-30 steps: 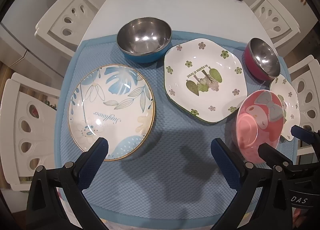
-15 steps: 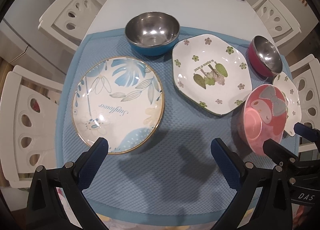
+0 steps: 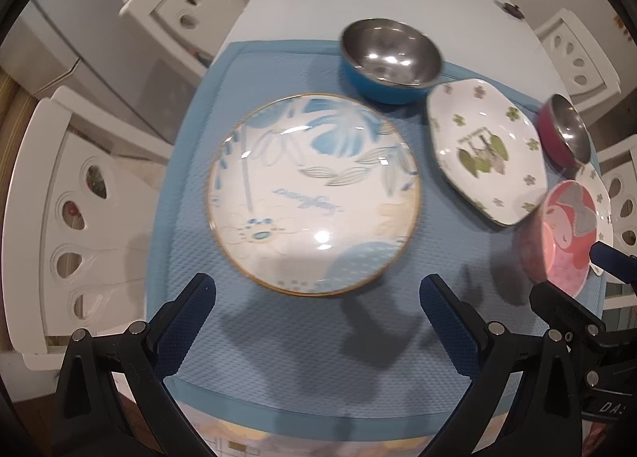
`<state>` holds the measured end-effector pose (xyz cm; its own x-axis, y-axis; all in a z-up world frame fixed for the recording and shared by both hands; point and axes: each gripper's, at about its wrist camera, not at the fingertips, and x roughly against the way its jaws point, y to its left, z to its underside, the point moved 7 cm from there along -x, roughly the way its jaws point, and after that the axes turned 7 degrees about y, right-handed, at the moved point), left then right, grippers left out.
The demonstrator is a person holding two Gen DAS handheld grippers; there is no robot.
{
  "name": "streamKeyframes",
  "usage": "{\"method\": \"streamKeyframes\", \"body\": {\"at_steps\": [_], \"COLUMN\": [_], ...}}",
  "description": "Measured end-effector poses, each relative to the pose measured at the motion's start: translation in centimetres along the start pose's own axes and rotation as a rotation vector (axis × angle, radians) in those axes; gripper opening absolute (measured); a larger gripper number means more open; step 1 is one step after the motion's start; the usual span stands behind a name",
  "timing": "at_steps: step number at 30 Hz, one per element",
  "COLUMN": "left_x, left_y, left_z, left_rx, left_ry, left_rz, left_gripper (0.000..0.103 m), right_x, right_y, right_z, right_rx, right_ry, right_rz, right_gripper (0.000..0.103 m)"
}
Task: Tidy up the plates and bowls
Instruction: 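Move both grippers to the blue-leaf plate rim and close on it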
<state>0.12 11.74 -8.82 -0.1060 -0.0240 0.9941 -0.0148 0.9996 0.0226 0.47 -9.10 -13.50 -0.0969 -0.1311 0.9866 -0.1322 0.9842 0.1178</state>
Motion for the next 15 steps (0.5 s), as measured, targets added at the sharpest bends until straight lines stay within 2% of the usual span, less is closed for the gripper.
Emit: {"method": "streamKeyframes", "body": {"at_steps": [8, 12, 15], "left_x": [-1.4, -3.3, -5.2], "left_y": [4.4, 6.5, 8.2], "left_z": [-1.0, -1.7, -2.4], "left_rx": [0.016, 0.03, 0.031], "left_ry": [0.003, 0.038, 0.047], "left_rz": [0.005, 0.036, 0.018], "left_gripper": [0.102, 0.102, 0.102], "right_x": [-1.6, -2.9, -4.3], "right_y": [4.0, 5.9, 7.2], "right_z": [-1.3, -2.0, -2.4], "right_rx": [0.004, 0.004, 0.014], "right_ry": [0.005, 0.015, 0.027], "right_rz": [-0.034, -0.049, -0.058], "right_gripper": [0.103, 0.103, 0.103]}}
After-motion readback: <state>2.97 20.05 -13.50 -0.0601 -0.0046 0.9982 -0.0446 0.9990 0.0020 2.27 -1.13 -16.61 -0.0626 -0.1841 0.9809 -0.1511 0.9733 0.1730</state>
